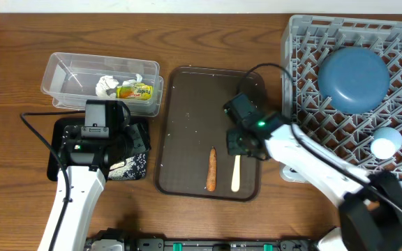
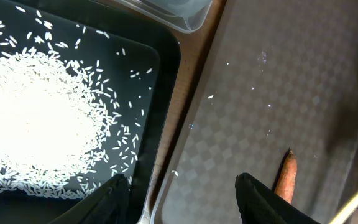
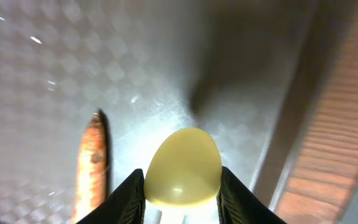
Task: Sort waste into correct bins and load items into the dishwasher rack
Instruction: 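Carry the spoon with the right gripper over to the dish rack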
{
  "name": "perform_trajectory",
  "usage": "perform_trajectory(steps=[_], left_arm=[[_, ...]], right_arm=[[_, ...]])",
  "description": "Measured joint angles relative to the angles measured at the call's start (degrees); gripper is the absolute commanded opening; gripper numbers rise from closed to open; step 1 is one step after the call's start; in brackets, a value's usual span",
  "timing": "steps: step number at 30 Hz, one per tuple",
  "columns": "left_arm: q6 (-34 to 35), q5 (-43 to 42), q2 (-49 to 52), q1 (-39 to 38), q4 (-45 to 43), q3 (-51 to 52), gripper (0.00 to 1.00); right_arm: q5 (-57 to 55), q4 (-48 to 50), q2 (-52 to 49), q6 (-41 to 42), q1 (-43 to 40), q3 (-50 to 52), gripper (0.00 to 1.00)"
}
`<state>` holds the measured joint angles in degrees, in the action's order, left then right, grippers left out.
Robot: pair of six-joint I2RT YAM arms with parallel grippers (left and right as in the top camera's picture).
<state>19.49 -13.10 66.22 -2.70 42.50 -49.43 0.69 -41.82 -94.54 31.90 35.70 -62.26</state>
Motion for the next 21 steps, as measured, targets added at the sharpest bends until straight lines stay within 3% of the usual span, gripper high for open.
perform_trajectory(steps=[15, 21], left_arm=[[0.0, 0.0, 0.0, 0.0, 0.13, 0.0, 0.58], [0.0, -0.02, 0.0, 0.0, 0.13, 0.0, 0.58]], right_arm=[[0.81, -1.95, 4.74, -3.65, -2.69, 0.0, 0.32], [1.4, -6.86, 4.72, -5.88, -3.89, -0.87, 0.31]])
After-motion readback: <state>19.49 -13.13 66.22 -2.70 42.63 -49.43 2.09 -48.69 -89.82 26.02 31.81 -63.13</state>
